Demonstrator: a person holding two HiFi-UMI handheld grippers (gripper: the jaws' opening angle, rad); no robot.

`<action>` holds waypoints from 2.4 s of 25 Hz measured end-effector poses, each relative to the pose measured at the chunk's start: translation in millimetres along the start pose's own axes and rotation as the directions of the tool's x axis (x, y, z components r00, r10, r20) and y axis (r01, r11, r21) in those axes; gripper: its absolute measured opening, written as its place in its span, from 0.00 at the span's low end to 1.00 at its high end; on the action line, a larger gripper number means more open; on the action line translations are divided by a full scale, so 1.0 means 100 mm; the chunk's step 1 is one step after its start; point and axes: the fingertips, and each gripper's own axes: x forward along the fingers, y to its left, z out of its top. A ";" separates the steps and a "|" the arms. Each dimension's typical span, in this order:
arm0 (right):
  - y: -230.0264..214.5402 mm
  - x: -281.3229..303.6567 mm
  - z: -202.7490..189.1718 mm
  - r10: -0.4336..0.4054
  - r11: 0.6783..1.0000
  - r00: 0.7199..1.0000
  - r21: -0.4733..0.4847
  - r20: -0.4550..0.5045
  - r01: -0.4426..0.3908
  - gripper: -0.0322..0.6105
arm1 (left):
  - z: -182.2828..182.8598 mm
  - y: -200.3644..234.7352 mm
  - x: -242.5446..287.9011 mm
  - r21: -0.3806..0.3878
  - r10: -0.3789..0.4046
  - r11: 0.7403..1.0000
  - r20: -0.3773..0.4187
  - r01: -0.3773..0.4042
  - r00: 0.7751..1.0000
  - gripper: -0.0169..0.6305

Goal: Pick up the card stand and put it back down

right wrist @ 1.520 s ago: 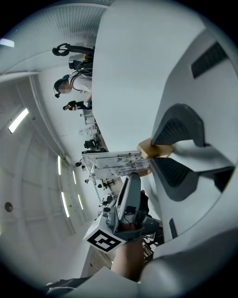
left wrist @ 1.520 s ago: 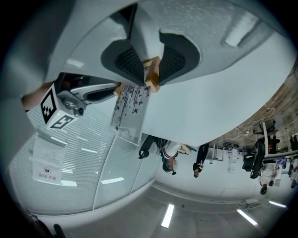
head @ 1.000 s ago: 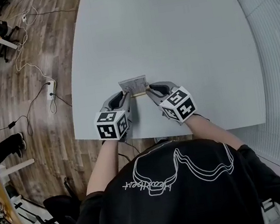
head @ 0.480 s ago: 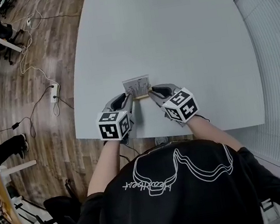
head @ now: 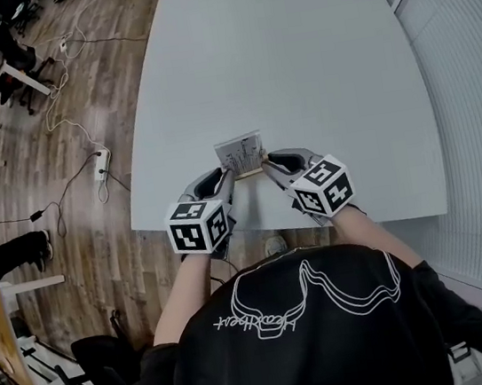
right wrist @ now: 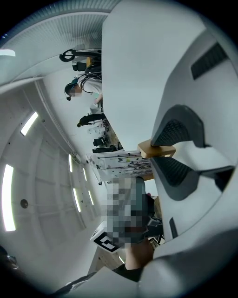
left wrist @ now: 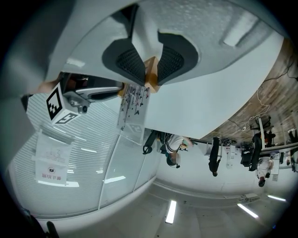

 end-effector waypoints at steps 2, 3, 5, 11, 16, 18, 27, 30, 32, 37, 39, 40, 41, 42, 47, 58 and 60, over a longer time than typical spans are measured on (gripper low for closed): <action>0.07 -0.17 0.03 0.008 1.000 1.000 -0.003 0.012 -0.008 0.17 | 0.03 -0.15 -0.11 -0.004 0.001 1.000 0.018 -0.001 1.000 0.16; 0.10 -0.26 0.04 0.013 1.000 1.000 -0.006 0.016 -0.013 0.17 | 0.04 -0.22 -0.15 -0.001 0.000 1.000 0.027 0.000 1.000 0.16; 0.13 -0.44 0.05 0.023 1.000 0.999 -0.006 0.022 -0.022 0.17 | 0.06 -0.39 -0.21 0.006 -0.006 1.000 0.038 0.006 0.999 0.16; 0.33 -0.89 0.09 0.020 0.999 0.999 -0.029 0.048 -0.019 0.17 | 0.08 -0.77 -0.51 -0.007 -0.024 1.000 0.076 0.025 0.997 0.16; 0.48 -1.08 0.07 0.037 0.998 0.997 -0.047 0.064 -0.034 0.17 | 0.06 -0.94 -0.69 0.014 -0.009 1.000 0.095 0.007 0.995 0.16; 0.49 -1.14 0.06 0.044 0.998 0.997 -0.055 0.065 -0.040 0.17 | 0.07 -1.01 -0.72 0.018 0.000 1.000 0.098 -0.002 0.995 0.16; 0.55 -1.25 -0.07 0.069 0.996 0.995 -0.057 0.066 -0.065 0.17 | -0.07 -1.14 -0.79 0.005 0.025 1.000 0.102 -0.026 0.994 0.16; 0.59 -1.30 -0.11 0.077 0.996 0.995 -0.050 0.064 -0.074 0.17 | -0.10 -1.19 -0.83 0.004 0.031 0.999 0.103 -0.032 0.994 0.16; 0.59 -1.31 -0.12 0.079 0.996 0.995 -0.050 0.065 -0.076 0.17 | -0.12 -1.21 -0.84 0.007 0.035 0.999 0.103 -0.036 0.994 0.16; 0.68 -1.36 -0.16 0.074 0.996 0.995 -0.057 0.063 -0.071 0.17 | -0.18 -1.24 -0.92 0.006 0.032 0.999 0.100 -0.033 0.994 0.16; 0.67 -1.37 -0.16 0.073 0.996 0.995 -0.059 0.063 -0.070 0.17 | -0.17 -1.26 -0.92 0.011 0.033 0.999 0.101 -0.035 0.994 0.16; 0.67 -1.37 -0.16 0.073 0.996 0.995 -0.060 0.063 -0.069 0.17 | -0.17 -1.26 -0.92 0.014 0.034 0.999 0.100 -0.035 0.994 0.16; 0.67 -1.36 -0.16 0.073 0.996 0.995 -0.062 0.062 -0.069 0.17 | -0.17 -1.26 -0.92 0.016 0.033 0.999 0.099 -0.034 0.995 0.16; 0.67 -1.36 -0.16 0.071 0.996 0.996 -0.065 0.060 -0.067 0.17 | -0.17 -1.25 -0.91 0.016 0.030 0.999 0.098 -0.032 0.995 0.16; 0.63 -1.28 -0.14 0.054 0.995 0.997 -0.082 0.059 -0.049 0.17 | -0.16 -1.17 -0.87 0.003 0.020 1.000 0.087 -0.020 0.996 0.16; 0.39 -0.81 0.09 0.014 0.997 0.999 -0.081 0.041 -0.011 0.17 | 0.09 -0.71 -0.57 0.023 -0.003 1.000 0.068 0.002 0.998 0.16; 0.33 -0.70 0.13 0.001 0.997 0.999 -0.083 0.045 0.003 0.17 | 0.13 -0.60 -0.49 0.023 -0.015 1.000 0.069 0.013 0.998 0.16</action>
